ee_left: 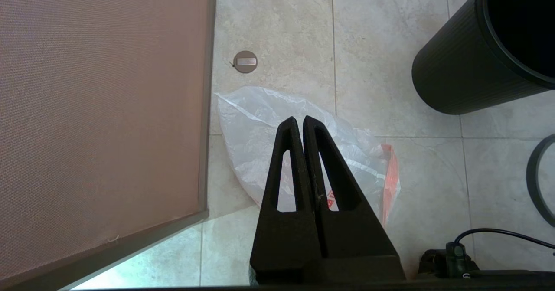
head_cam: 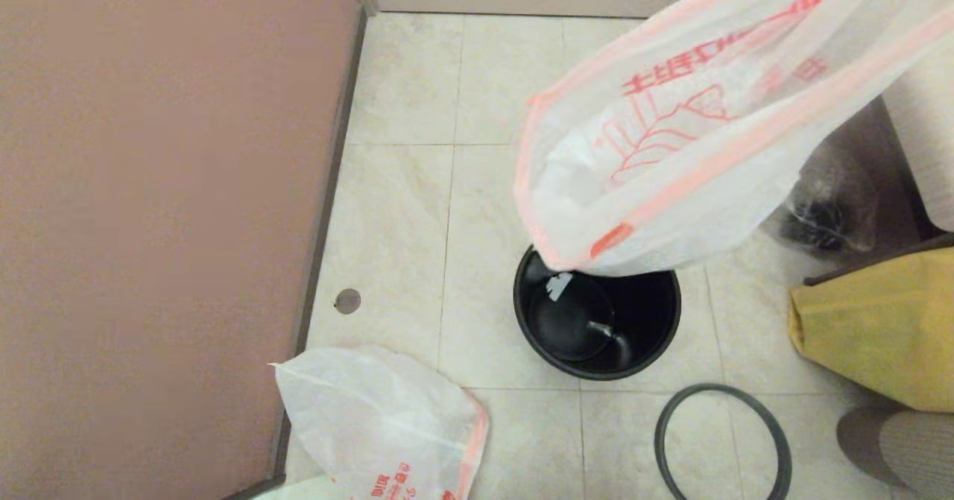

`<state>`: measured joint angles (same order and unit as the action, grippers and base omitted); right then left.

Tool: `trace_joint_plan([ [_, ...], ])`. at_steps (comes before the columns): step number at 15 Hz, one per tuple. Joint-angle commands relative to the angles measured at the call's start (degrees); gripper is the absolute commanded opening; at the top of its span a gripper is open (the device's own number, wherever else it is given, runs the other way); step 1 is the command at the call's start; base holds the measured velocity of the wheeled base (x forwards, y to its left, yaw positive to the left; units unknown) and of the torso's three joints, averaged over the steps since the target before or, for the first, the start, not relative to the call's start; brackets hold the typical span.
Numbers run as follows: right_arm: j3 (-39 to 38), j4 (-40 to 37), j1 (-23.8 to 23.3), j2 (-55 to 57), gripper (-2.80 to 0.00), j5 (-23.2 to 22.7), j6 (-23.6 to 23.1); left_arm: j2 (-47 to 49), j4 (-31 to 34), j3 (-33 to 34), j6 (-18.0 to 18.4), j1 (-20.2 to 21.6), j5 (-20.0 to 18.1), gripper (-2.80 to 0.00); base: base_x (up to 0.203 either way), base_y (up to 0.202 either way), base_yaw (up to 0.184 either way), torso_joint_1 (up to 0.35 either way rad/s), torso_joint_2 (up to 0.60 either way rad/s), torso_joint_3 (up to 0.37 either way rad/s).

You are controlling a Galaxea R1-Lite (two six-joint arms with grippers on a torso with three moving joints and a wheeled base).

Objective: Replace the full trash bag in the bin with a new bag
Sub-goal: Place the trash bag on the floor

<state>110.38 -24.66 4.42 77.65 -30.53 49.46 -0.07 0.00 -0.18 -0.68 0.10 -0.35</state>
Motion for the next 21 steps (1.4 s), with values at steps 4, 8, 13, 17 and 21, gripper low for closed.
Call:
trace_joint_plan([
  [4,1.85,1.8,-21.29,0.43,-2.8,-0.61,-1.59,0.07,0.0,0.01,-0.02,0.0,0.0,-2.8,0.0,0.0,0.0,0.0,0.0,0.0],
  [8,1.76,5.16,-24.26,5.67,-2.8,-0.45,-1.94,0.07,0.0,0.01,-0.02,0.04,0.0,-2.8,0.0,0.0,0.0,0.0,0.0,0.0],
  [13,1.41,4.78,-26.59,26.0,-2.8,-0.36,-6.0,0.07,0.0,0.01,-0.02,-0.01,0.0,-2.8,0.0,0.0,0.0,0.0,0.0,0.0],
  [17,3.19,9.61,-29.21,43.77,-2.8,0.78,-11.58,0.07,0.0,0.01,-0.02,-0.01,0.0,-2.8,0.0,0.0,0.0,0.0,0.0,0.0],
  [21,3.48,10.91,-33.78,48.06,0.0,2.38,-14.12,0.07,0.0,0.01,-0.02,-0.01,0.0,-2.8,0.0,0.0,0.0,0.0,0.0,0.0],
])
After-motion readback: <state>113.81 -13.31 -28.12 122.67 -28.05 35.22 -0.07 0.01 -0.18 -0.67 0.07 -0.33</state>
